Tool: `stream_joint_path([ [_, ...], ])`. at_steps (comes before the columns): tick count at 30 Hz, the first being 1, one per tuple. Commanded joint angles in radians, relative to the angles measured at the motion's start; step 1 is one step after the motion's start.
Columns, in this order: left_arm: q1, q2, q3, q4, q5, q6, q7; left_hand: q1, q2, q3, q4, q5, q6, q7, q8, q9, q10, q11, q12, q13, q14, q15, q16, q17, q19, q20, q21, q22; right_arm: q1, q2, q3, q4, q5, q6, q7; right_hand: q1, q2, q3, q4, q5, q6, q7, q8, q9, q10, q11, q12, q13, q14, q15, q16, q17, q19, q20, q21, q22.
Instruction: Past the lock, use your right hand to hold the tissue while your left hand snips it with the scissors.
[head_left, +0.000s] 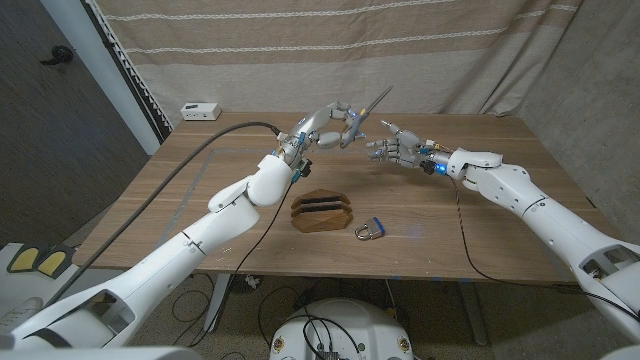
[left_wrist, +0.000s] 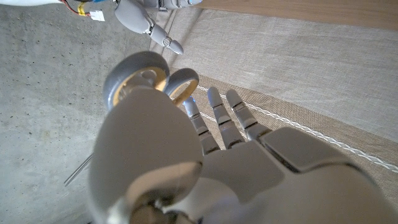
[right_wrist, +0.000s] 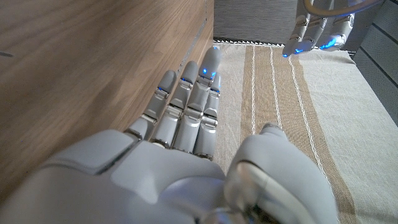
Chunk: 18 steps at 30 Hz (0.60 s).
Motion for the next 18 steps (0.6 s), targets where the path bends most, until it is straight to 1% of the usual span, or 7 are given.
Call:
stream_joint_path([
  [1, 0.025, -0.033, -0.022, 0.041, -0.119, -0.046, 0.005, -0.019, 0.014, -0.003, 0.000, -0.002, 0.063, -0.018, 0.007, 0.006, 0.039, 0.001, -0.048, -0.054, 0.022, -0.183, -0.038, -0.065, 0.019, -0.094, 0.006, -0.003, 0.007, 0.003, -0.005, -0.002, -0.006, -0.011, -0.009, 0.004, 0.009, -0.003, -0.007, 0.007, 0.005, -0.006, 0.001, -0.002, -0.003, -0.006, 0.000, 0.002, -0.002, -0.069, 0.000, 0.002, 0.007, 0.005, -0.001, 0.005],
  [3, 0.031, -0.039, -0.027, 0.045, -0.139, -0.053, 0.010, -0.021, 0.013, -0.004, 0.001, -0.002, 0.056, -0.020, 0.011, 0.012, 0.051, 0.002, -0.078, -0.084, 0.032, -0.184, -0.051, -0.096, 0.026, -0.091, 0.005, -0.005, 0.008, 0.004, -0.007, -0.003, -0.010, -0.009, -0.012, 0.004, 0.009, -0.003, -0.008, 0.007, 0.005, -0.007, 0.001, -0.002, -0.003, -0.006, 0.000, 0.002, -0.003, -0.069, 0.000, 0.002, 0.007, 0.004, -0.002, 0.005],
  [5, 0.042, -0.055, -0.046, 0.062, -0.244, -0.077, -0.025, -0.028, 0.013, -0.004, 0.002, 0.001, 0.047, -0.020, 0.015, 0.018, 0.086, 0.004, -0.135, -0.146, 0.055, -0.185, -0.071, -0.155, 0.038, -0.088, 0.002, -0.007, 0.007, 0.006, -0.006, -0.004, -0.011, -0.006, -0.016, 0.004, 0.010, -0.003, -0.009, 0.007, 0.007, -0.007, 0.001, -0.002, -0.002, -0.005, -0.001, 0.001, -0.003, -0.069, 0.000, 0.002, 0.008, 0.004, -0.003, 0.006],
  [8, 0.050, -0.066, -0.052, 0.079, -0.324, -0.097, -0.057, -0.032, 0.015, -0.004, 0.003, 0.002, 0.045, -0.021, 0.012, 0.012, 0.099, 0.005, -0.170, -0.181, 0.067, -0.186, -0.079, -0.187, 0.045, -0.106, 0.001, -0.006, 0.005, 0.008, -0.005, -0.005, -0.007, -0.010, -0.021, 0.006, 0.011, -0.002, -0.010, 0.008, 0.007, -0.007, 0.002, -0.003, -0.002, -0.005, 0.000, 0.000, -0.003, -0.070, 0.000, 0.001, 0.008, 0.004, -0.004, 0.006],
  [13, 0.069, -0.081, -0.060, 0.085, -0.354, -0.120, -0.027, -0.032, 0.015, -0.003, 0.001, 0.004, 0.043, -0.020, 0.008, 0.002, 0.110, 0.003, -0.194, -0.204, 0.073, -0.185, -0.085, -0.212, 0.041, -0.110, -0.002, -0.004, 0.003, 0.008, -0.005, -0.010, -0.004, -0.019, -0.028, 0.010, 0.012, -0.001, -0.014, 0.008, 0.008, -0.007, 0.002, -0.004, -0.002, -0.007, -0.001, -0.002, -0.002, -0.071, 0.000, 0.001, 0.009, 0.005, -0.006, 0.006],
  [14, 0.072, -0.084, -0.063, 0.084, -0.357, -0.124, -0.019, -0.032, 0.015, -0.003, 0.001, 0.004, 0.047, -0.017, 0.006, -0.006, 0.114, 0.003, -0.200, -0.210, 0.074, -0.185, -0.086, -0.219, 0.041, -0.112, -0.002, -0.003, 0.002, 0.008, -0.005, -0.012, -0.004, -0.020, -0.030, 0.011, 0.013, -0.001, -0.015, 0.009, 0.007, -0.006, 0.001, -0.005, -0.002, -0.004, -0.001, -0.001, -0.003, -0.071, 0.000, 0.000, 0.008, 0.005, -0.007, 0.006],
  [18, 0.083, -0.089, -0.073, 0.086, -0.381, -0.143, -0.007, -0.032, 0.018, -0.001, -0.001, 0.004, 0.052, -0.020, 0.008, -0.014, 0.135, 0.000, -0.223, -0.234, 0.079, -0.185, -0.089, -0.243, 0.047, -0.126, 0.002, 0.002, 0.002, 0.009, -0.008, -0.012, -0.008, -0.016, -0.032, 0.012, 0.013, -0.002, -0.018, 0.009, 0.003, -0.006, 0.000, -0.006, -0.006, -0.004, 0.000, 0.001, -0.011, -0.068, -0.003, -0.001, 0.004, 0.006, -0.011, 0.006],
])
